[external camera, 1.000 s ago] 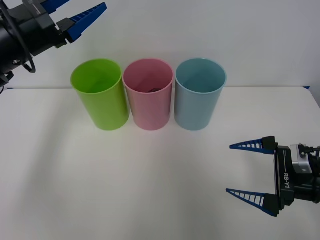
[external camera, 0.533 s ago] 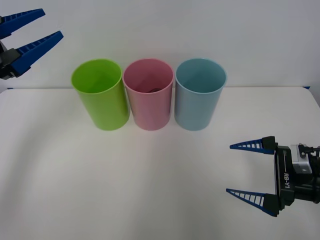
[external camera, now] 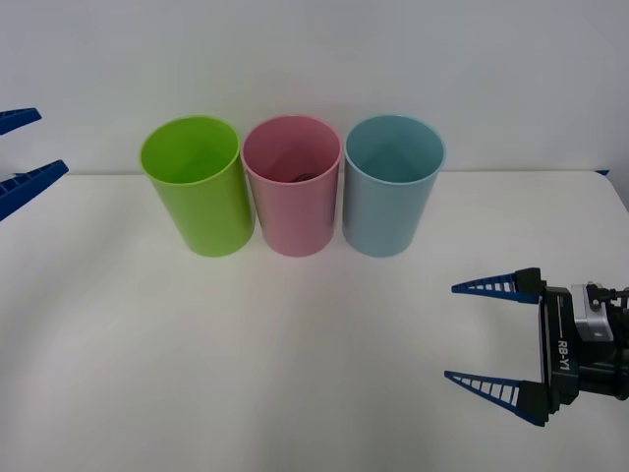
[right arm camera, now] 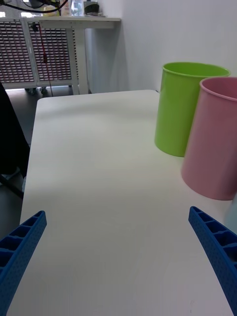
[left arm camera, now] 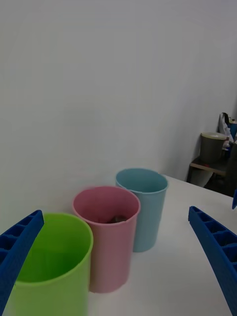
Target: Put cans in the blue bin and PET bottles in the pink bin and trash in the green bin.
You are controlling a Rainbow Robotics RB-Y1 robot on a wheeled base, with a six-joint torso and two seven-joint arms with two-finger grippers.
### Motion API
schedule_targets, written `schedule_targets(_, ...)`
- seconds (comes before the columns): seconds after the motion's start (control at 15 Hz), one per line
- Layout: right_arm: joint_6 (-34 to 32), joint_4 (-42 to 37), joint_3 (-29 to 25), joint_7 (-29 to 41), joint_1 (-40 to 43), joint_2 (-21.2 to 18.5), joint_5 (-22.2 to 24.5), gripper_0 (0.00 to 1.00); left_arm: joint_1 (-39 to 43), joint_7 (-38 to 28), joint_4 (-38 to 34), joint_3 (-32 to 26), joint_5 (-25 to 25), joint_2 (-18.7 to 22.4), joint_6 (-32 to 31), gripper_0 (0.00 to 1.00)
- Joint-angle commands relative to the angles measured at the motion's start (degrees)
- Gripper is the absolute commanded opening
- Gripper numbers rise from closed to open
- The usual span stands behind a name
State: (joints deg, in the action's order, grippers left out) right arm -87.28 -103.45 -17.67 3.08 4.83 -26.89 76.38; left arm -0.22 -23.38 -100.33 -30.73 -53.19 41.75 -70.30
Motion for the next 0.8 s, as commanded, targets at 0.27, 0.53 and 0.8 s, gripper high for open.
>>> schedule_targets(0.27, 0.0, 0.0, 0.0, 0.0, 0.0, 0.0, 0.0, 1.0, 8.7, 2.5, 0.0, -0.1, -2.0, -0.3, -1.2, 1.0)
schedule_targets(0.53, 0.0, 0.0, 0.0, 0.0, 0.0, 0.0, 0.0, 1.0, 12.1, 3.1, 0.0, -2.1, -4.6, -2.8, -5.5, 1.0)
schedule_targets(0.8, 0.0, 0.0, 0.0, 0.0, 0.0, 0.0, 0.0, 1.0, 12.9, 3.6, -0.5, -3.0, -10.2, -7.6, -7.0, 1.0)
